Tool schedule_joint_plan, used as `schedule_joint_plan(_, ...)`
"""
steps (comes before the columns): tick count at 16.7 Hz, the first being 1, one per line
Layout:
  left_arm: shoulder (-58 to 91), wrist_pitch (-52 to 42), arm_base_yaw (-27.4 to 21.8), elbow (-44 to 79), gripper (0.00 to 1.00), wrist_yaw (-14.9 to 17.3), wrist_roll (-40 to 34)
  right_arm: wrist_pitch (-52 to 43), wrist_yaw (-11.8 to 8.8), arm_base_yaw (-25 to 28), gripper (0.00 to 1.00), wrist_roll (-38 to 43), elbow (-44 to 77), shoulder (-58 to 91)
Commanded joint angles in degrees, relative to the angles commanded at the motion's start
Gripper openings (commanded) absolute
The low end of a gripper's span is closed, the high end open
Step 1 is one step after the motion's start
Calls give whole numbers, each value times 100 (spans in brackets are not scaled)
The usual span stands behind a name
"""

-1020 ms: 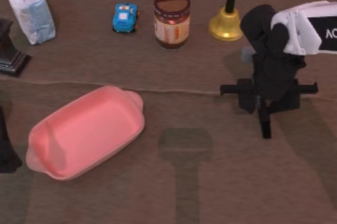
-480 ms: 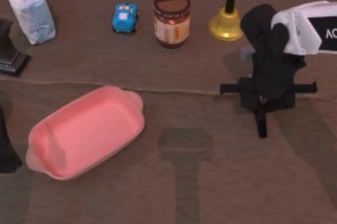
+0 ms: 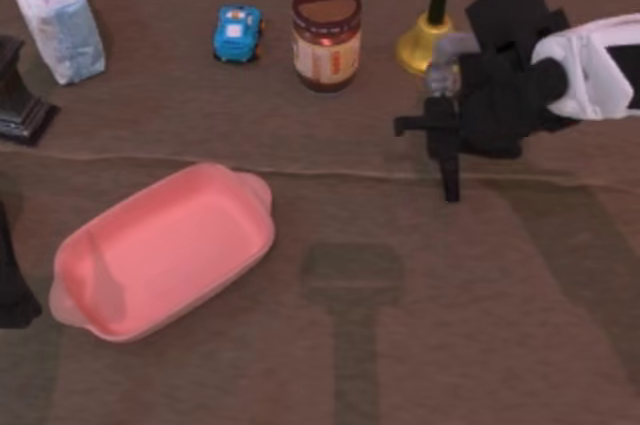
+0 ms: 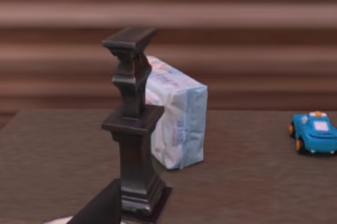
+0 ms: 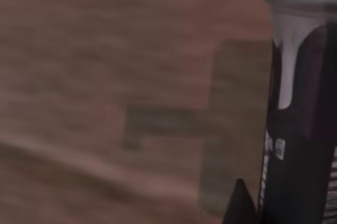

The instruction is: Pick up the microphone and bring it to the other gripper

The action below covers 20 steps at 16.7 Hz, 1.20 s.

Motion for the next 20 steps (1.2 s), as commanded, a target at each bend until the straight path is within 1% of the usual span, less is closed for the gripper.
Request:
schedule_joint_plan(8,0,0,0,0,100,0,0,4257,-1167,-14,0,-1015,-1306,-876)
schedule_joint_plan(10,0,0,0,0,100,0,0,5127,-1416,-17,0,-1247,-1566,-1134)
schedule_joint_plan(12,0,0,0,0,100,0,0,5764,-1617,-20,0,-1444,-1766,-1380)
schedule_joint_plan(14,0,0,0,0,100,0,0,6161,-1757,-28,0,-1582,-1897,-1576)
schedule_joint_plan(15,0,0,0,0,100,0,0,6264,-1793,-30,0,-1621,-1929,-1631)
schedule_joint_plan(20,0,0,0,0,100,0,0,6292,-1800,-10,0,-1622,-1912,-1631)
